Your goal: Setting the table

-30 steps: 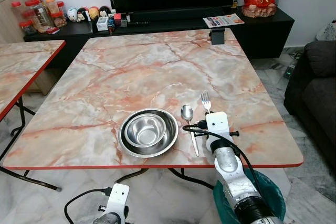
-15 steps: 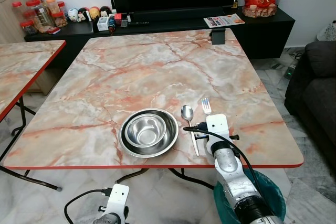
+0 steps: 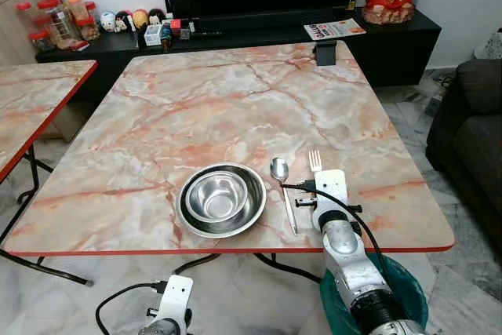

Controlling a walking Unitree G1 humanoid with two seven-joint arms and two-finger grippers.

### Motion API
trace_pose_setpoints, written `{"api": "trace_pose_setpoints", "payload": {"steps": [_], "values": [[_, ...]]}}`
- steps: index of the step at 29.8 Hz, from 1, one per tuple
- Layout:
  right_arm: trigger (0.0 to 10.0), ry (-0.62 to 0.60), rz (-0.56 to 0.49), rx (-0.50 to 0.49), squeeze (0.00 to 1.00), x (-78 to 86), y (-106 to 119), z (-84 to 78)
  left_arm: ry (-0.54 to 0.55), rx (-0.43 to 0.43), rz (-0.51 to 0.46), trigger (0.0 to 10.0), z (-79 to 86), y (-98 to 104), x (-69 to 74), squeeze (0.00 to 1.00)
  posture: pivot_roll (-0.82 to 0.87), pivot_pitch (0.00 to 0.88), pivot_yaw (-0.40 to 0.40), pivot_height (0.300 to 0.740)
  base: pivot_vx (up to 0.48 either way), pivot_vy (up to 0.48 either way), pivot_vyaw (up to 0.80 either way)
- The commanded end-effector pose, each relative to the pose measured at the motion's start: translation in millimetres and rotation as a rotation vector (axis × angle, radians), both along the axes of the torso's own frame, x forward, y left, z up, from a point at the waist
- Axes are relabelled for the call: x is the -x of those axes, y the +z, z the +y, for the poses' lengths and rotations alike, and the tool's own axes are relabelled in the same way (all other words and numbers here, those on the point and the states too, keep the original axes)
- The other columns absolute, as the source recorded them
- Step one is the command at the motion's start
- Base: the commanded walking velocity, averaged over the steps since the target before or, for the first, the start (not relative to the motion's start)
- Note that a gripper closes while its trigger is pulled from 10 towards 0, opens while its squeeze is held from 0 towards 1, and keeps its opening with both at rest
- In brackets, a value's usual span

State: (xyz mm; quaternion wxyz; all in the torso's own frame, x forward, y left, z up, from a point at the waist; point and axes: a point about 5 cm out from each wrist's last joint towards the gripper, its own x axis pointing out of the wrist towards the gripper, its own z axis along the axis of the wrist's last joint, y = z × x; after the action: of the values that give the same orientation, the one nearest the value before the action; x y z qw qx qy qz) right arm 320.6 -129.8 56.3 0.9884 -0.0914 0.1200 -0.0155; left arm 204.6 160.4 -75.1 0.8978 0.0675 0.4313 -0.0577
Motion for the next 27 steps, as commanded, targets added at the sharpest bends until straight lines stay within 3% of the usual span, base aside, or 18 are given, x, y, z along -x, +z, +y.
{"api": "trace_pose_setpoints", "payload": {"steps": [1,2,3,5,26,27], "values": [[10.0,0.002,0.040,-0.012,0.05,1.4,-5.1,2.1,0.001,-0.011,0.021,10.0,5.6,-2.1,4.2,0.00,-0.11,0.000,0.107,0.740,0.000,0.000,0.00],[10.0,0.002,0.040,-0.012,0.05,1.4,-5.1,2.1,0.001,-0.011,0.021,10.0,5.6,-2.1,4.2,0.00,-0.11,0.000,0.107,0.740,0.000,0.000,0.00],[10.0,0.009,0.041,-0.016,0.40,1.1,-5.0,3.0,0.002,-0.011,0.021,10.0,5.7,-2.1,4.1,0.00,-0.11,0.000,0.107,0.740,0.000,0.000,0.00],[10.0,0.021,0.046,-0.018,0.56,1.0,-5.2,4.4,0.001,-0.011,0.020,10.0,5.6,-2.0,4.0,0.00,-0.11,0.000,0.108,0.740,0.000,0.000,0.00],[10.0,0.042,0.043,-0.028,0.57,-0.7,-2.8,8.2,0.003,-0.013,0.019,10.0,5.9,-1.8,3.5,0.00,-0.10,0.000,0.105,0.740,0.000,0.000,0.00],[10.0,0.048,0.023,-0.041,1.00,-1.2,-0.2,9.9,0.002,-0.014,0.019,10.0,6.0,-1.8,3.5,0.00,-0.11,0.000,0.107,0.740,0.000,0.000,0.00]]}}
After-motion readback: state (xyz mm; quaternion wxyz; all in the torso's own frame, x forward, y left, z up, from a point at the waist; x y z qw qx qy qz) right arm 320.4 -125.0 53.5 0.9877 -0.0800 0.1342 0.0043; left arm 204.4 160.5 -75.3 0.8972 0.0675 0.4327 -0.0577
